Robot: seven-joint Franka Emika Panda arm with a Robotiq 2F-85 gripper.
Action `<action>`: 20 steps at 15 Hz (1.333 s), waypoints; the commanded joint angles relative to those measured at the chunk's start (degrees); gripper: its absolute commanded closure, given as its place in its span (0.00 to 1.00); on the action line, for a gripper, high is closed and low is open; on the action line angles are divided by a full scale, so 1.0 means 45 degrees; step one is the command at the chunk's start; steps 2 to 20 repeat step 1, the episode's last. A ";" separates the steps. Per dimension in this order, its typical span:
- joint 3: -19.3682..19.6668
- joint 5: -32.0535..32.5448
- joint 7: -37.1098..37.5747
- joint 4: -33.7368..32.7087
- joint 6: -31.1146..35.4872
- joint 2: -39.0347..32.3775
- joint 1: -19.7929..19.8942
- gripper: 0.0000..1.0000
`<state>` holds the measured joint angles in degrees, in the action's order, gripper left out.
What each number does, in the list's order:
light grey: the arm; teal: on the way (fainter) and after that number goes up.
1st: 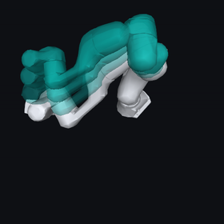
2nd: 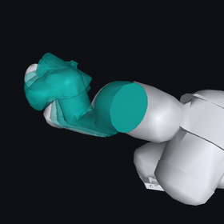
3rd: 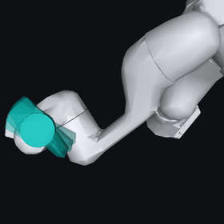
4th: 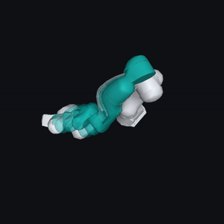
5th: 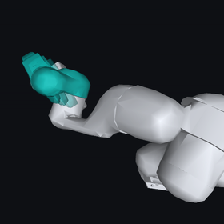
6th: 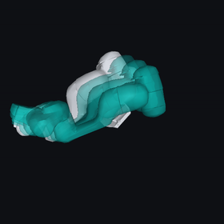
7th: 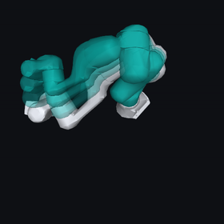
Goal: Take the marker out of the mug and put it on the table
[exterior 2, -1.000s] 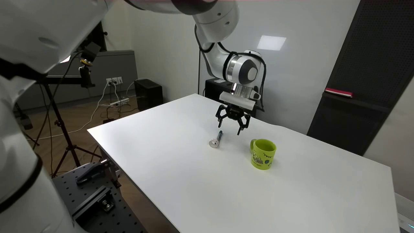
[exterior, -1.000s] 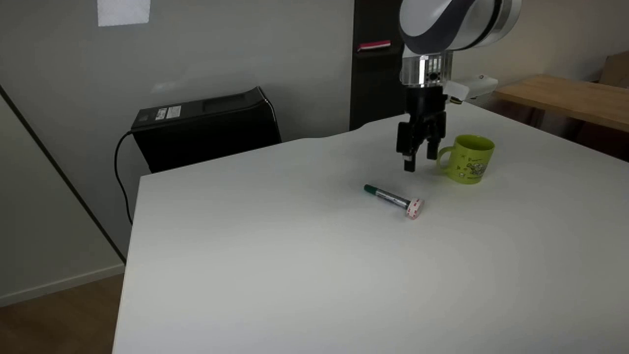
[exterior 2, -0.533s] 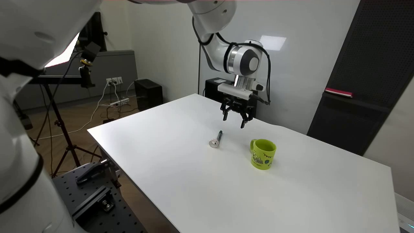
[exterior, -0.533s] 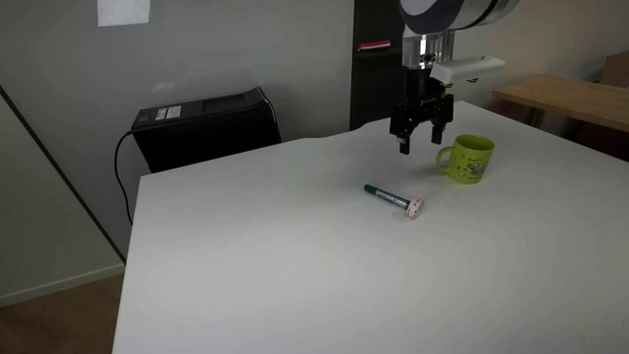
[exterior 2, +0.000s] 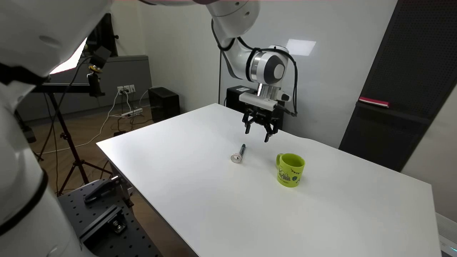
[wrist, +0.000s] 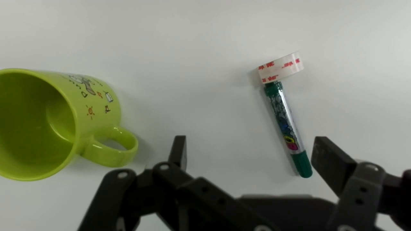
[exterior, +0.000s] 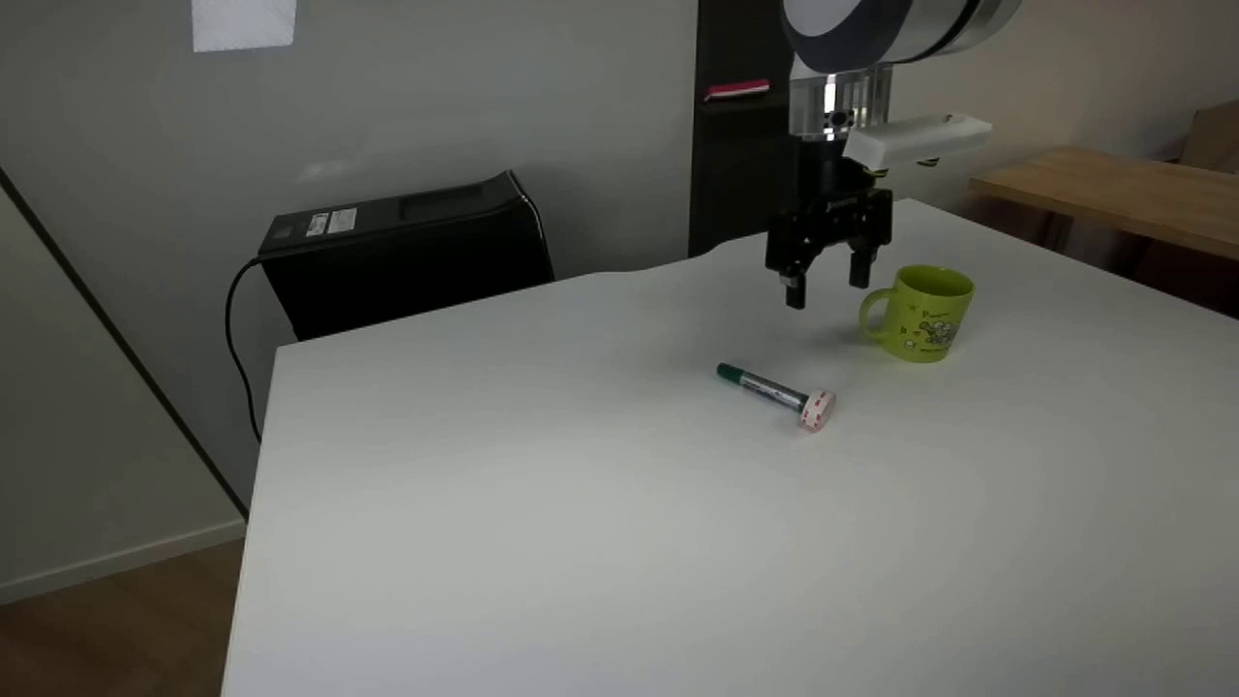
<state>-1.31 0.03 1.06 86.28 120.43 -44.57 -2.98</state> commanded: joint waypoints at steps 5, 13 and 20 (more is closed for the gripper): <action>-0.0006 0.0006 0.0006 -0.0031 -0.0025 -0.0014 0.0002 0.00; -0.0006 0.0006 0.0006 -0.0031 -0.0025 -0.0014 0.0002 0.00; -0.0006 0.0006 0.0006 -0.0031 -0.0025 -0.0014 0.0002 0.00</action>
